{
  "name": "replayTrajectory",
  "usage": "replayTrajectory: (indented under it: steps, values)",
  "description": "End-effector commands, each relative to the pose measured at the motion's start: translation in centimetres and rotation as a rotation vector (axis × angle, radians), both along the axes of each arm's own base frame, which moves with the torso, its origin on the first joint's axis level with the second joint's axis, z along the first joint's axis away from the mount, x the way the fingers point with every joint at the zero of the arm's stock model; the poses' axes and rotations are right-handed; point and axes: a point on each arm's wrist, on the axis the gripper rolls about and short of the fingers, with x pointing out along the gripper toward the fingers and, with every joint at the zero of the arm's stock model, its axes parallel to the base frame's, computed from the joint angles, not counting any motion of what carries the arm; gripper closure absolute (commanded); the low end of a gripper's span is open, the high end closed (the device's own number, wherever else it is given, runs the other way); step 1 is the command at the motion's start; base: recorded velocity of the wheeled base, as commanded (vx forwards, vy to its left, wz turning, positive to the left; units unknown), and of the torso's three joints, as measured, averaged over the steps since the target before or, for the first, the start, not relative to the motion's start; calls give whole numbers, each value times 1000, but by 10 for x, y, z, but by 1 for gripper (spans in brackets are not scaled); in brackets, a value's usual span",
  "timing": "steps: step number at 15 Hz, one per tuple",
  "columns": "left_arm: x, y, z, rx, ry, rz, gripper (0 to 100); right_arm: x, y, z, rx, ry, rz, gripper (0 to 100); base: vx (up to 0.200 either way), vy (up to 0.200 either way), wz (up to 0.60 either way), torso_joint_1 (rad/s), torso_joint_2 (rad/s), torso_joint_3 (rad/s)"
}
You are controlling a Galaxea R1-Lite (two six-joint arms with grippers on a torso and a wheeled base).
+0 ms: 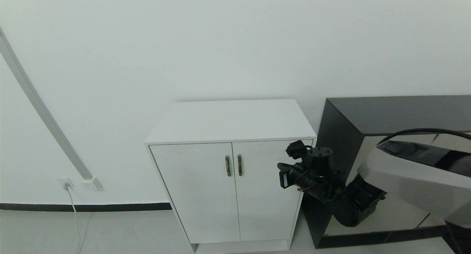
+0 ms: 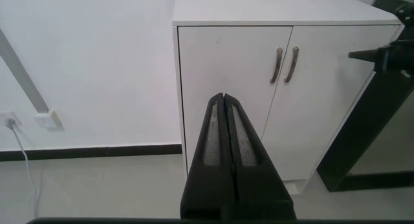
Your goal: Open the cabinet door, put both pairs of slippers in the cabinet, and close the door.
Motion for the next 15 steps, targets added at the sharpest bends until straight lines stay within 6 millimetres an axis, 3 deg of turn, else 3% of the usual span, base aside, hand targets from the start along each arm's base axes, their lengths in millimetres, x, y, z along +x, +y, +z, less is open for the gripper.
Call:
replayTrajectory:
  steps: [1, 5, 7, 12, 15]
  values:
    - [0, 0, 0, 0, 1, 0, 100, -33, -21, 36, 19, -44, -48, 100, 0, 0, 0, 0, 0, 0]
    - [0, 0, 0, 2, 1, 0, 100, -86, -65, 48, 29, -71, -101, 100, 0, 0, 0, 0, 0, 0]
    - [0, 0, 0, 2, 1, 0, 100, -99, -88, 49, 26, -71, -148, 100, 0, 0, 0, 0, 0, 0]
    - [0, 0, 0, 2, 3, 0, 100, -135, -169, 45, 5, -44, -397, 100, 0, 0, 0, 0, 0, 0]
    - [0, 0, 0, 2, 1, -1, 100, -160, -198, 44, 1, -39, -509, 100, 0, 0, 0, 0, 0, 0]
